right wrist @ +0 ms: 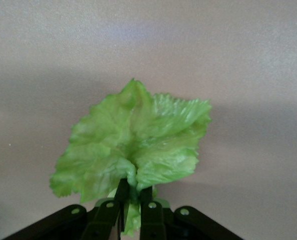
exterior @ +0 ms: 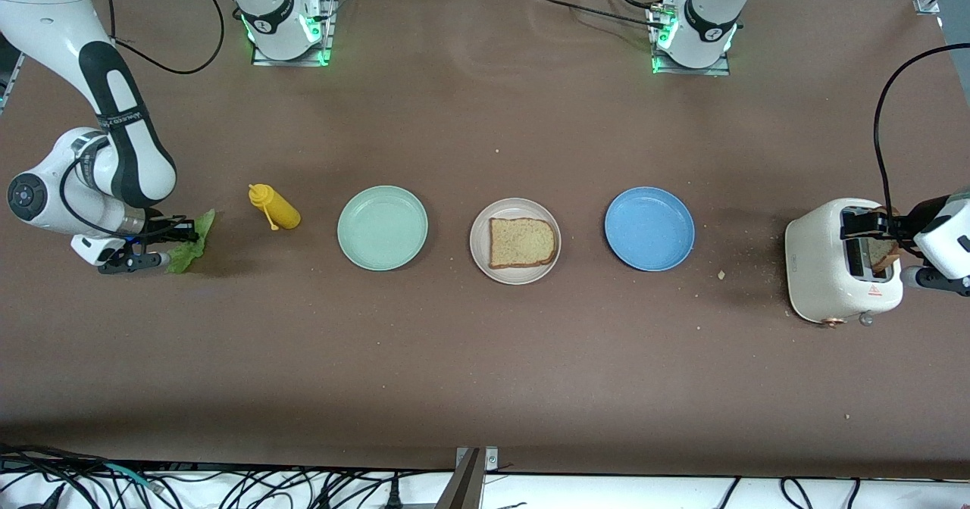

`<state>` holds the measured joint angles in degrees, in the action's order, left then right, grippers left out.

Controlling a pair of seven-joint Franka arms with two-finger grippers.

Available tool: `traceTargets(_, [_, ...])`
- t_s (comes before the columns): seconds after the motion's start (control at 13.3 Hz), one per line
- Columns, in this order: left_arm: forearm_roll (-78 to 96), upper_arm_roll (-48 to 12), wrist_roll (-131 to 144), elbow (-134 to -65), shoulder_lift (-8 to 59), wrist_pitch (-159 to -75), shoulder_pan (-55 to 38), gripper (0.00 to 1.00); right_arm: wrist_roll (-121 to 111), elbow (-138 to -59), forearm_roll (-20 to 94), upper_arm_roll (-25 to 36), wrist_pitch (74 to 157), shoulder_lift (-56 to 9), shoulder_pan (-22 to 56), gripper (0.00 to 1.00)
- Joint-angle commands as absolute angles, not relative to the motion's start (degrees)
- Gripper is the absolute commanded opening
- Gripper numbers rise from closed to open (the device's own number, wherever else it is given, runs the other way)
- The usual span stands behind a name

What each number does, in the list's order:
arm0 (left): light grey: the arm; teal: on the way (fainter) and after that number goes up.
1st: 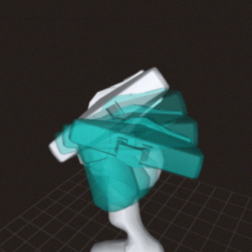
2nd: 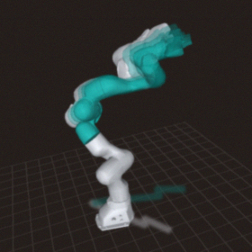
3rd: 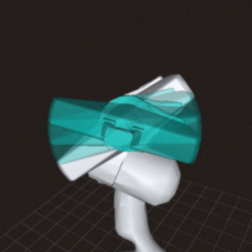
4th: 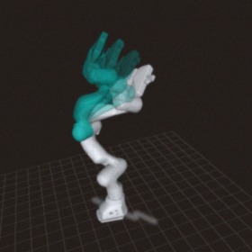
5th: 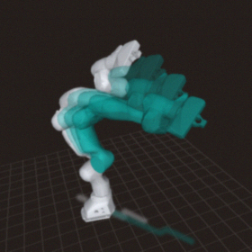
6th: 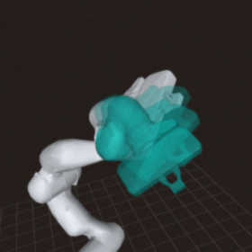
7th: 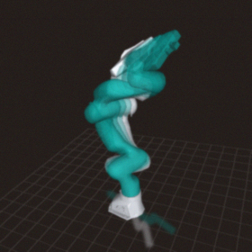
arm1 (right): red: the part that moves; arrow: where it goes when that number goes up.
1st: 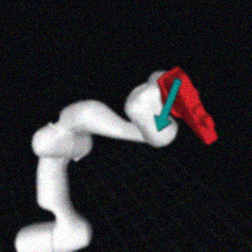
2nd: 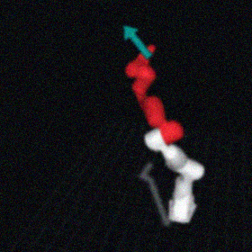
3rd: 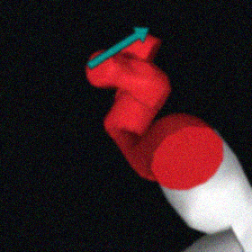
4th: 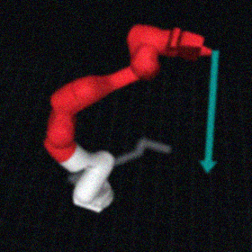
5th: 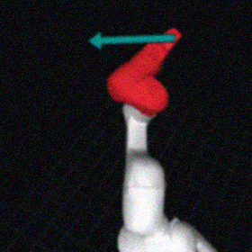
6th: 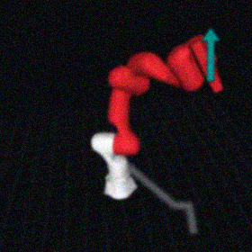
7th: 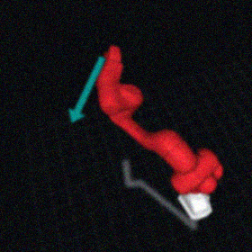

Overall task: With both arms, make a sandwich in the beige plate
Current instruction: 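Lift the lettuce leaf off the table with the right gripper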

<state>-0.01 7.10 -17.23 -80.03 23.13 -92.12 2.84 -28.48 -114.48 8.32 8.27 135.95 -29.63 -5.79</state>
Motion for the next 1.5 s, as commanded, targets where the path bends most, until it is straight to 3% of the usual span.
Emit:
traceTargets(0.0, [-0.97,6.86,-18.19,-79.98,22.59,-91.67,2.72,1.00,-27.60,-112.85,7.12,7.65,132.65,-27.52,-6.24,0.00])
traceTargets(0.68, [-1.14,6.94,-18.19,-79.89,22.76,-91.93,3.08,1.00,-20.67,-92.40,7.99,6.86,97.24,-25.14,-6.15,0.00])
traceTargets(0.83, [-1.14,6.94,-18.19,-79.89,22.85,-91.93,3.08,1.00,-13.84,-87.82,8.17,3.62,92.13,-24.53,-6.15,0.00])
traceTargets(1.13, [-1.05,6.86,-18.19,-79.89,22.76,-91.93,2.99,1.00,7.50,-83.86,10.70,-6.22,91.31,-21.71,-6.15,0.00])
traceTargets(1.43, [-1.14,6.94,-18.19,-79.89,22.94,-92.02,3.08,1.00,25.88,-82.79,20.20,-9.05,97.36,-21.80,-2.04,0.00])
